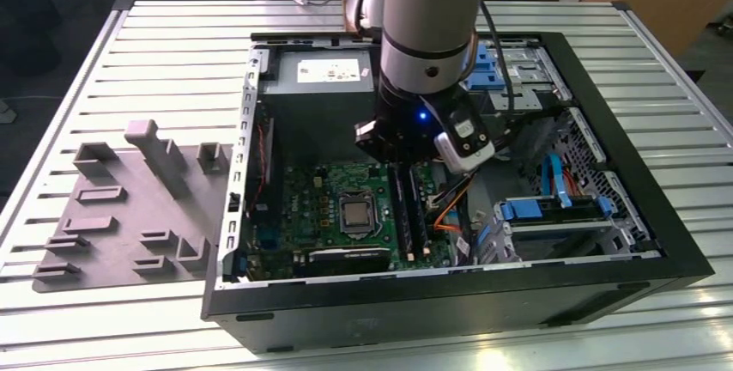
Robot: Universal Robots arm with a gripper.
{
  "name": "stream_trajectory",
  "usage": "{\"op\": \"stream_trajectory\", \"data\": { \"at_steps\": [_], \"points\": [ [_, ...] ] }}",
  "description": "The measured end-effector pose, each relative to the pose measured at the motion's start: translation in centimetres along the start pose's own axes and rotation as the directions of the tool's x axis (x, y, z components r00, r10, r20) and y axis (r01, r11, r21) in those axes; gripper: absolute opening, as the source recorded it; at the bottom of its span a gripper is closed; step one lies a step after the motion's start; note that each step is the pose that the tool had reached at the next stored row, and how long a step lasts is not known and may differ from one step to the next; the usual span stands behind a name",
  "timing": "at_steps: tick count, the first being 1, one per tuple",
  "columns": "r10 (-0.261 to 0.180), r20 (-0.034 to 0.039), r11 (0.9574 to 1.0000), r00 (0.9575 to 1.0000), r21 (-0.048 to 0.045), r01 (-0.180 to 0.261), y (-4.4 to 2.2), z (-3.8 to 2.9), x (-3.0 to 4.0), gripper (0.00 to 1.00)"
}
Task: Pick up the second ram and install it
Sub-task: 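Press down the second ram until it locks into place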
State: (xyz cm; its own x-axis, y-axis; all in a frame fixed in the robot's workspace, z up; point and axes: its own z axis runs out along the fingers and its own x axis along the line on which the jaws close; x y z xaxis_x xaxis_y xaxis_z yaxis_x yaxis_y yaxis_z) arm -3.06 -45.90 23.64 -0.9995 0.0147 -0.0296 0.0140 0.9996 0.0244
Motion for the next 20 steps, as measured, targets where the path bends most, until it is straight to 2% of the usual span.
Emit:
{"op": "stream_trajectory", "data": {
  "at_steps": [20],
  "points": [
    [0.0, 0.0, 1.0, 1.0, 0.0, 0.0, -1.1, -0.03, -0.02, 0.11]
  ]
}}
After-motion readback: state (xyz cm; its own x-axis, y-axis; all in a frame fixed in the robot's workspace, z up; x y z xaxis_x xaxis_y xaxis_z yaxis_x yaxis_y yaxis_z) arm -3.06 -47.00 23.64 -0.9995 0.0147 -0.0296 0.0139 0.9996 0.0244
